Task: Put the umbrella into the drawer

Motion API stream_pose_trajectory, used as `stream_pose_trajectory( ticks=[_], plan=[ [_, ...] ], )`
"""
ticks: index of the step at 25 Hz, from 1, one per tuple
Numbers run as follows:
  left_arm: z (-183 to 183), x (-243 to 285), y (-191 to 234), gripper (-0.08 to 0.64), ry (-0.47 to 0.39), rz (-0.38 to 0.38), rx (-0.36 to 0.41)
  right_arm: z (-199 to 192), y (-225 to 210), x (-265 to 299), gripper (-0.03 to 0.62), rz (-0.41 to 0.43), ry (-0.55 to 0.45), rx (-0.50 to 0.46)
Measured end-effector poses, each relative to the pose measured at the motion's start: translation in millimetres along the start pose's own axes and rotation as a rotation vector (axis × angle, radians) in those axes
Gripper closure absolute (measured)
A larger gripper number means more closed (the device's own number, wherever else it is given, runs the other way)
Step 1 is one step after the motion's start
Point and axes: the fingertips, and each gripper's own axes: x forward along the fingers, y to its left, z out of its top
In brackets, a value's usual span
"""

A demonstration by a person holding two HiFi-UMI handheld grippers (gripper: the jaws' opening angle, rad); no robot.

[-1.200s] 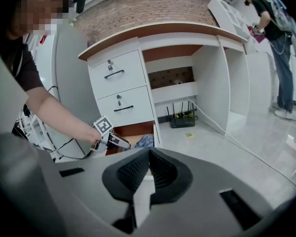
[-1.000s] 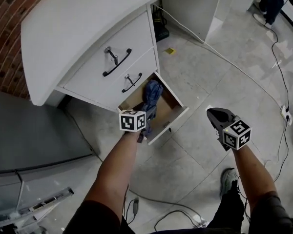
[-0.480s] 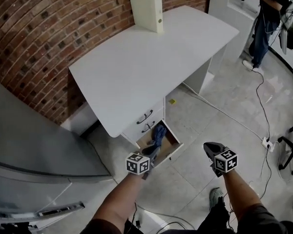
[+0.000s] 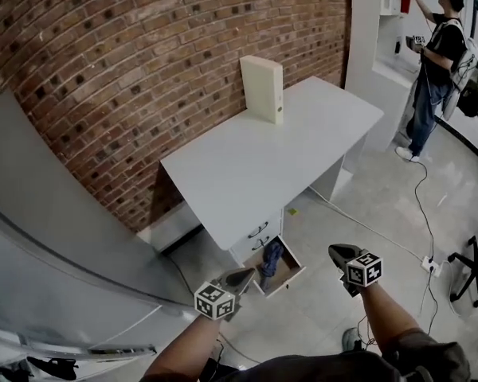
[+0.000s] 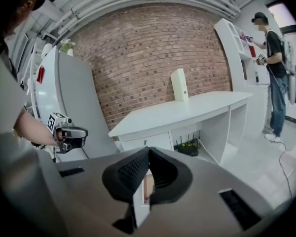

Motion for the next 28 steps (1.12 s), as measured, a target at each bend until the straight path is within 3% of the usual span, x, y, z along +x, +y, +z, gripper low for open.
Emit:
stream_pose_trajectory(
  ticks=[6, 13, 17, 24, 28],
  plan=[
    [67, -78, -45, 0.554, -0.087, 0.032, 0.046, 77, 55, -36, 0.6, 0.07, -0.055, -0.037],
    [145, -143, -64, 0.554, -0.229, 0.112, 0.074, 149, 100, -74, 0.6, 0.119, -0.118, -0.138],
    [185, -162, -75, 0.554, -0.285, 0.13, 0.107, 179, 121, -94, 0.6, 0.135, -0.149, -0.217],
    [227, -179, -88, 0.554, -0.354, 0.122, 0.129, 221, 157, -124, 0.6, 0.149, -0.218, -0.263],
    [243, -181, -92, 0.554, -0.35, 0.124, 0.152, 245, 176, -137, 0.6, 0.17, -0.263, -0.299]
  ],
)
